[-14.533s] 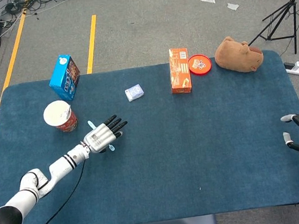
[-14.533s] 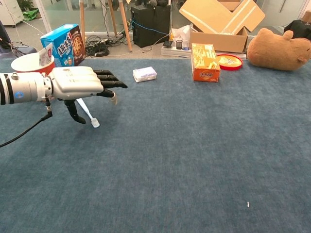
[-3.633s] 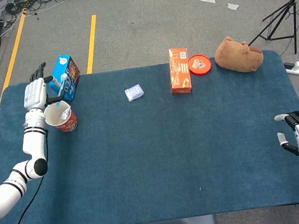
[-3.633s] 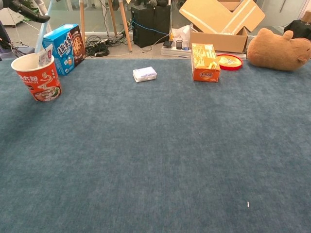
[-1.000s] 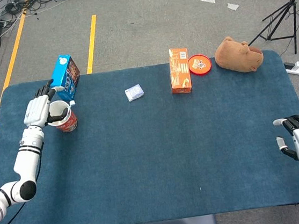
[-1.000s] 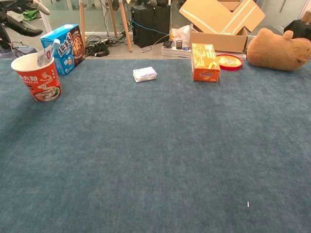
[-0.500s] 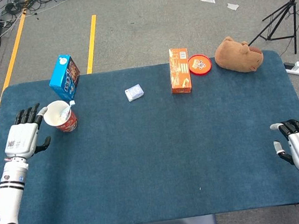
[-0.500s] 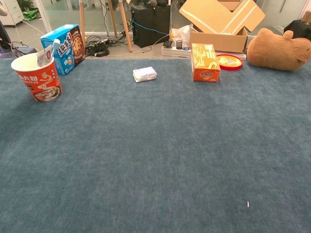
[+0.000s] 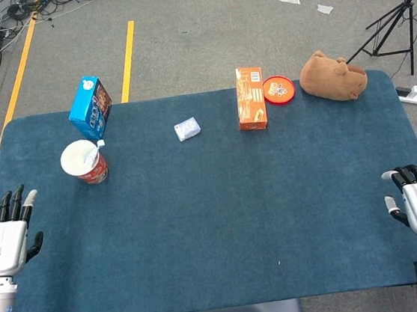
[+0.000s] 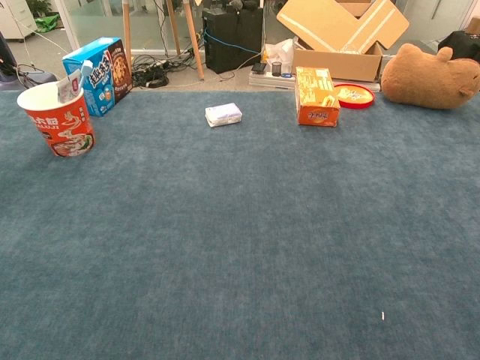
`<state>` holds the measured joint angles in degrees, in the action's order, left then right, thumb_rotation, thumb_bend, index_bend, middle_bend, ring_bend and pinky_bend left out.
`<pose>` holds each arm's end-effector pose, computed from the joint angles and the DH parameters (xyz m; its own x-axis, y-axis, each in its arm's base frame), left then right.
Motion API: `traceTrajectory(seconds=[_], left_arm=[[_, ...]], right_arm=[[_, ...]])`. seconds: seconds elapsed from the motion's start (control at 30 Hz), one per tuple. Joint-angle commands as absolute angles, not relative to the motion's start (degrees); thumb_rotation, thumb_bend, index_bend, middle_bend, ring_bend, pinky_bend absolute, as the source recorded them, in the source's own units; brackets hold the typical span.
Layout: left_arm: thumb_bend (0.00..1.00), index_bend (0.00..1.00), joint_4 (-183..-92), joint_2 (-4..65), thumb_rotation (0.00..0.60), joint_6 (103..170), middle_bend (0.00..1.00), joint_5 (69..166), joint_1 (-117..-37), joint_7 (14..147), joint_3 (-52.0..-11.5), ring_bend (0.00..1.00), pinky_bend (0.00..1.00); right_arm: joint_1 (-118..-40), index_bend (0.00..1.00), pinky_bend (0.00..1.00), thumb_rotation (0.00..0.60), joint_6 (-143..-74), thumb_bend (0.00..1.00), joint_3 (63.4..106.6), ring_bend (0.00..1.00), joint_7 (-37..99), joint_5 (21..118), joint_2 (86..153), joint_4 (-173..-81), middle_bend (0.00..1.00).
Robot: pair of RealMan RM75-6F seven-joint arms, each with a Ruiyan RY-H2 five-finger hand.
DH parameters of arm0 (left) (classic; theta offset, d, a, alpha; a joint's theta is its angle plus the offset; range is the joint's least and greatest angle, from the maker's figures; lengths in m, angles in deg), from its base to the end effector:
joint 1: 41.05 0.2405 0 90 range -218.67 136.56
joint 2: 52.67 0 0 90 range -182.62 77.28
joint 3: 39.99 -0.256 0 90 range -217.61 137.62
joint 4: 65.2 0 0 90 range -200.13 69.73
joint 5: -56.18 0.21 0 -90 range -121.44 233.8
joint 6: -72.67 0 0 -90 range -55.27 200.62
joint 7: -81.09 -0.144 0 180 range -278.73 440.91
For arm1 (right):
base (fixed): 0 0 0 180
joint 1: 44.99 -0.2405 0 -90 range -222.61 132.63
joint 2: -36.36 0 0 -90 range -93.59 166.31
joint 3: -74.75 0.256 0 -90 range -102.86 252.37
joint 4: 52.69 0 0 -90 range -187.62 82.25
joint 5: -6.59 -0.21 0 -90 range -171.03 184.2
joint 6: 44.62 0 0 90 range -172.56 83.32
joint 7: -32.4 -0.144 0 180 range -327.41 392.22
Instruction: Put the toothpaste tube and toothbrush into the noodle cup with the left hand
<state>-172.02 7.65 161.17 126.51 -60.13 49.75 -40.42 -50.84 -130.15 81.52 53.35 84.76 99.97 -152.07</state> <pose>-0.2565 0.2304 0.1688 0.6897 -0.0234 0.7238 0.7240 0.0381 -0.6887 -0.2956 -0.1970 0.1676 0.5971 0.0322 0.8015 -0.7994 0.1059 0.5913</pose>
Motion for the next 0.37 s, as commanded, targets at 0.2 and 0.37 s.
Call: traceTrajectory(seconds=[0.2, 0.37], left_arm=[[0.35, 0.05, -163.3, 12.53, 0.6, 167.31, 0.0, 133.56, -53.65, 54.88, -42.1, 0.0, 0.0], [0.35, 0.06, -161.67, 12.26, 0.6, 164.18, 0.0, 134.45, -53.41, 57.16, -42.45, 0.0, 0.0]], right_arm=[[-50.92, 0.39, 0.56, 0.6, -129.15, 0.31, 81.43, 0.25, 52.69, 83.68, 100.81, -151.23, 0.36], [-50.95, 0.39, 0.55, 0.6, -129.02, 0.31, 81.36, 0.25, 52.56, 83.66, 101.0, -151.14, 0.36]])
